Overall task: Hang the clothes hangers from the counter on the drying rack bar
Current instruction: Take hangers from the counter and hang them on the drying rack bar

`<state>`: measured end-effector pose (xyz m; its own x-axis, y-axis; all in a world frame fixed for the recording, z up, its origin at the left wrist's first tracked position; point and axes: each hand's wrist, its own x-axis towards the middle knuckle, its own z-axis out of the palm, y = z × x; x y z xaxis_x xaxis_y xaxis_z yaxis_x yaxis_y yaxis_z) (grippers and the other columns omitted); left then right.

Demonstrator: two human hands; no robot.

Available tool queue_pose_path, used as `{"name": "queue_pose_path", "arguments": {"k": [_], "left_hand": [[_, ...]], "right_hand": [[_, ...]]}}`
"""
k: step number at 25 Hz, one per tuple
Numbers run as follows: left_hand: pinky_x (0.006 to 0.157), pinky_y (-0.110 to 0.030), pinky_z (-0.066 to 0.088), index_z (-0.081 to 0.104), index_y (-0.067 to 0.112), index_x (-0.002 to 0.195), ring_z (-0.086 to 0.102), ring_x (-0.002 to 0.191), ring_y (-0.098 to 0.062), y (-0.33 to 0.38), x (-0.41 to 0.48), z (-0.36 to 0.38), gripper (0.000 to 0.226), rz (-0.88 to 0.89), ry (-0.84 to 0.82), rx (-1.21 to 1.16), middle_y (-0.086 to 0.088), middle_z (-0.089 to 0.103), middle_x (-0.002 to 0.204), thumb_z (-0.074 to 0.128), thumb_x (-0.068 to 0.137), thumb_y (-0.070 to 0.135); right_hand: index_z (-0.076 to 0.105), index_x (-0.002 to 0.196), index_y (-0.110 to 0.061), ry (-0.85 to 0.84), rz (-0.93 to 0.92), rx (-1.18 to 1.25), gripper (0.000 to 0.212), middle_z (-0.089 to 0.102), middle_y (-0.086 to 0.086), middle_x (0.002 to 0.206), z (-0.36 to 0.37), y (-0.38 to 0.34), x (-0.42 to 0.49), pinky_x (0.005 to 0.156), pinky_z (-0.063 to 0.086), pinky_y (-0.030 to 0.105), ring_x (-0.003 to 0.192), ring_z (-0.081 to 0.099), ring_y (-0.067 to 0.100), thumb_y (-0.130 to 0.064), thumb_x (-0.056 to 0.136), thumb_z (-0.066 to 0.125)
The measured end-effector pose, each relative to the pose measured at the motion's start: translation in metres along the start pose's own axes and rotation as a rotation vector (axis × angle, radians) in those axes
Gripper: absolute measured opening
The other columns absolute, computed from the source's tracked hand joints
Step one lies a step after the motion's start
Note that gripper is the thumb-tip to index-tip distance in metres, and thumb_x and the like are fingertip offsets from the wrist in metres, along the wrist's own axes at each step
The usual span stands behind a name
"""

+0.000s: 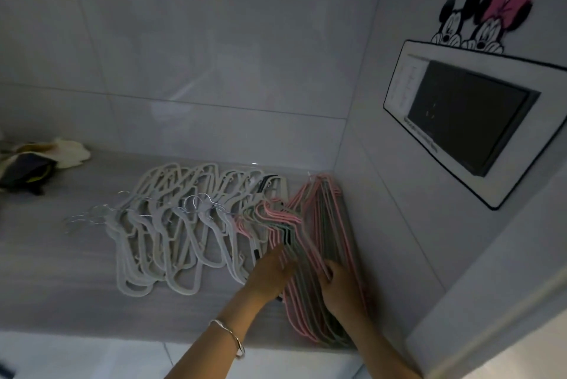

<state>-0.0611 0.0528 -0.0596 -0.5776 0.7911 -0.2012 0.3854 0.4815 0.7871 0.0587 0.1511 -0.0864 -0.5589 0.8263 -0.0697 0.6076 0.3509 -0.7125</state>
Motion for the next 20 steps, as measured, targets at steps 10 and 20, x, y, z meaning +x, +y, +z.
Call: {"name": "queue_pose_path", "arguments": {"k": [10,20], "left_hand": [[0.103,-0.026,0.033,0.038,0.016,0.142,0.041,0.132,-0.018,0.029,-0.012,-0.031,0.048,0.075,0.157,-0.224,-0.003,0.042,0.145,0.039,0.099,0.037],[0.099,-0.033,0.045,0.051,0.021,0.124,0.058,0.111,-0.018,0.061,-0.14,-0.088,0.039,-0.003,0.595,-0.425,-0.004,0.059,0.126,0.038,0.096,0.045]], "right_hand": [[0.062,0.09,0.004,0.243,-0.118,0.494,0.043,0.05,0.011,0.06,-0.041,-0.072,-0.017,0.053,0.038,0.03,0.053,0.045,0.015,-0.03,0.099,0.035],[0.069,0.09,-0.024,-0.291,-0.666,0.698,0.028,0.071,-0.013,0.085,-0.067,-0.139,-0.095,0.078,0.045,0.012,0.085,0.064,-0.004,-0.022,0.097,0.041]]}}
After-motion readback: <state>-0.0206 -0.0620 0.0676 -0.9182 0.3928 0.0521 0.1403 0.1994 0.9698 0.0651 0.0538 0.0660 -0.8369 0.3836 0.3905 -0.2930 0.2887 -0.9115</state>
